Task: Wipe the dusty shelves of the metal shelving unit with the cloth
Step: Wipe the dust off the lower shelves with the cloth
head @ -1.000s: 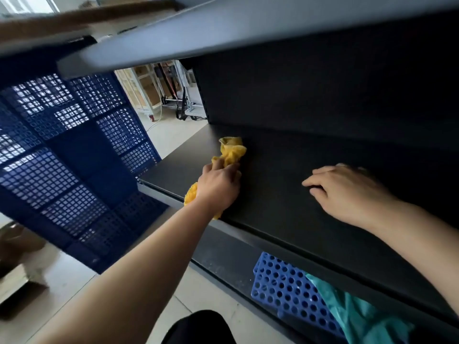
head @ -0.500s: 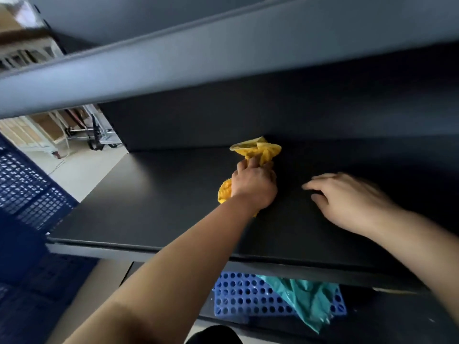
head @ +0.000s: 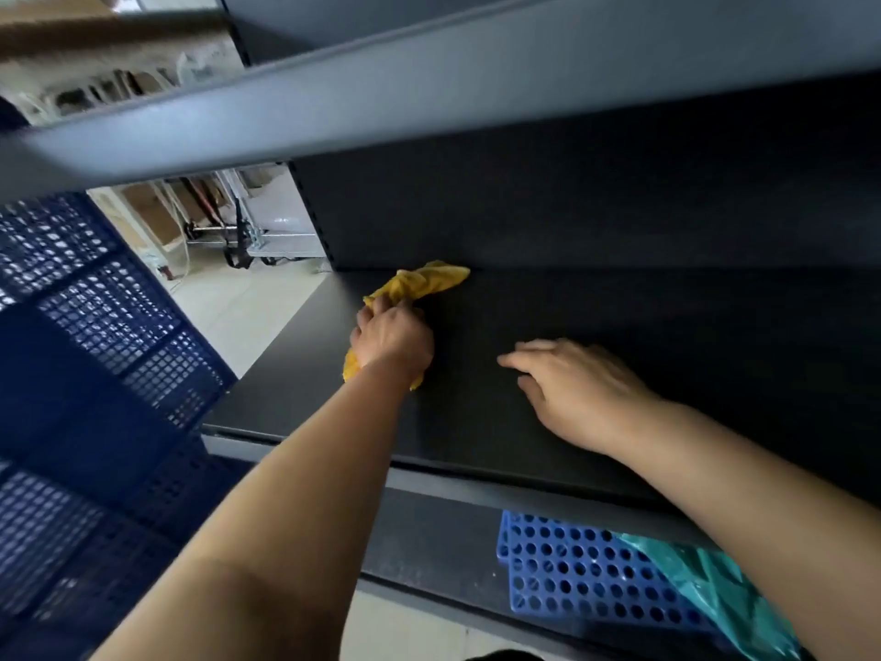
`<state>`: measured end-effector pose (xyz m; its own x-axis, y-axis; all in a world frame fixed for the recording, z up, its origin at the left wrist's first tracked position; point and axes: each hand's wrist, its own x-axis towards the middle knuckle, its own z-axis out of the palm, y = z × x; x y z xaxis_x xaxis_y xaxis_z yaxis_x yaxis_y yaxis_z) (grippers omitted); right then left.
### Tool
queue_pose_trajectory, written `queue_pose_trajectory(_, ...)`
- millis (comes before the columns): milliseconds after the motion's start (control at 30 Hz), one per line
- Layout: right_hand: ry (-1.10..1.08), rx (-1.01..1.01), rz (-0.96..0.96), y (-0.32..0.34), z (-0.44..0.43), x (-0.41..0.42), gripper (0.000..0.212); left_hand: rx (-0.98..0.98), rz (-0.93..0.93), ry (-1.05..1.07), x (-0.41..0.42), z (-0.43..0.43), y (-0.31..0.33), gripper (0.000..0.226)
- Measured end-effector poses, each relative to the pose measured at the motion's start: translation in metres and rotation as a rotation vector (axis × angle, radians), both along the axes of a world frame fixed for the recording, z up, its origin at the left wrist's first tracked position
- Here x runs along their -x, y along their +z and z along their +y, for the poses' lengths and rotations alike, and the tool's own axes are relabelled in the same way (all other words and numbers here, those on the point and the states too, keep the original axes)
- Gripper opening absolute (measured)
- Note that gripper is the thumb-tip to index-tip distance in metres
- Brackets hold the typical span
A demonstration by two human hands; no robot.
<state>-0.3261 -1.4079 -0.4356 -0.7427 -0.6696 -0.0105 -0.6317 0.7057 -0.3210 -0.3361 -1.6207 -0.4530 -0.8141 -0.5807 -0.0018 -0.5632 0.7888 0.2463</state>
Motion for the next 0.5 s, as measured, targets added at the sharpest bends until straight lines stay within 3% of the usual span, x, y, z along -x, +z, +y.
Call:
queue_pose_trajectory(233,0.049,-0.153,-0.016,-0.007,-0.051,-0.012,0.045,0.073,-0.013,0.184,-0.046,-0.098,-0.001,0.042)
queue_pose_trajectory(500,0.041,-0.186,-0.036,-0.006,-0.055,-0.014,0.046,0.101,-0.015,0.339,-0.093,-0.102,-0.003,0.045)
